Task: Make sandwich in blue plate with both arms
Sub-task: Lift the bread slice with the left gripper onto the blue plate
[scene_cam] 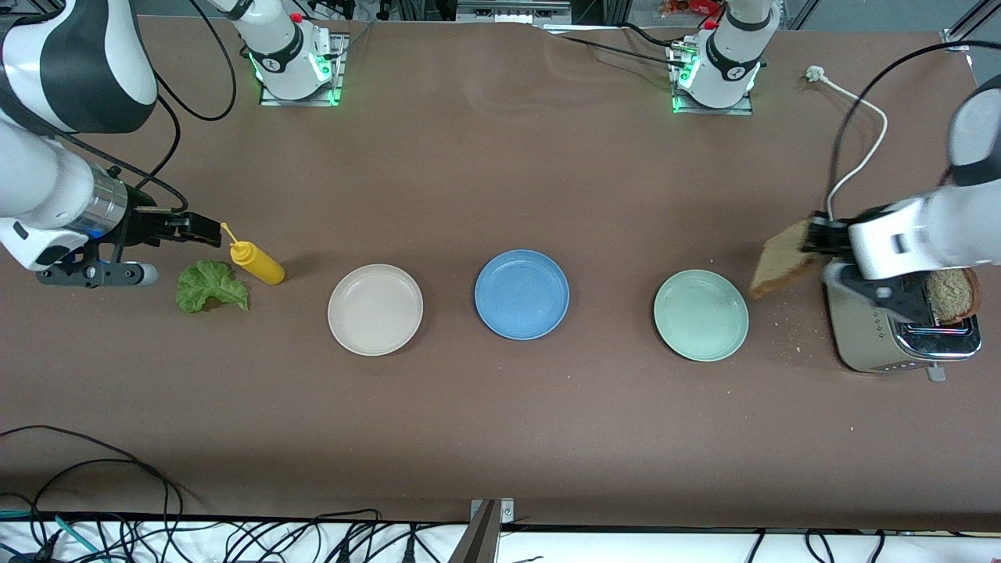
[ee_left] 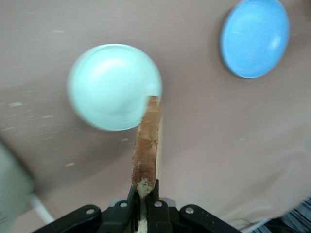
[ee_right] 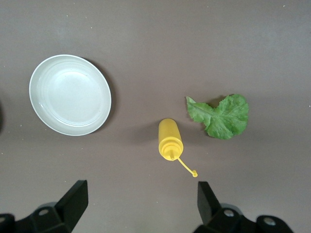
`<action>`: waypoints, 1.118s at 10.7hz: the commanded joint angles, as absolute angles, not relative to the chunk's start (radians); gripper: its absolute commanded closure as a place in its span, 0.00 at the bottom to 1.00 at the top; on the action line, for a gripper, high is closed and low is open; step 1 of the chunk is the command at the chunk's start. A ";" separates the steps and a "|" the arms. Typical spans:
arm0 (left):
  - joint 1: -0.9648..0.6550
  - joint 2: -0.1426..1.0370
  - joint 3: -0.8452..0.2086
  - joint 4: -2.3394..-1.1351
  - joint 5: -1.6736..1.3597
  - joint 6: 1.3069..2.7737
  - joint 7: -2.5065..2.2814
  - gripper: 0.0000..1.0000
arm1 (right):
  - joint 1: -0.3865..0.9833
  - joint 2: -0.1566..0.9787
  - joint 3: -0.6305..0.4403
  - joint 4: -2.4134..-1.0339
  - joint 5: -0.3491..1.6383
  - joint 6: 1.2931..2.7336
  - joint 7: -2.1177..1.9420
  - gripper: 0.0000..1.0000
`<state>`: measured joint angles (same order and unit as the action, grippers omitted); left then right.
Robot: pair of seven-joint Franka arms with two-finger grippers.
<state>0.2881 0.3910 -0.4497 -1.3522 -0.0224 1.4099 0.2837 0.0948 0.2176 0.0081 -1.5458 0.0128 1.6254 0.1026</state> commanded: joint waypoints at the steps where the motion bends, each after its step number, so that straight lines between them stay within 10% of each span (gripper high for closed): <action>1: 0.160 0.539 -0.451 -1.330 -0.262 1.422 0.165 1.00 | 0.091 0.210 0.009 -1.548 0.008 1.618 0.086 0.00; 12: -0.086 0.885 -0.449 -1.394 -0.611 2.032 0.190 1.00 | 0.086 0.215 0.009 -1.548 0.009 1.618 0.086 0.00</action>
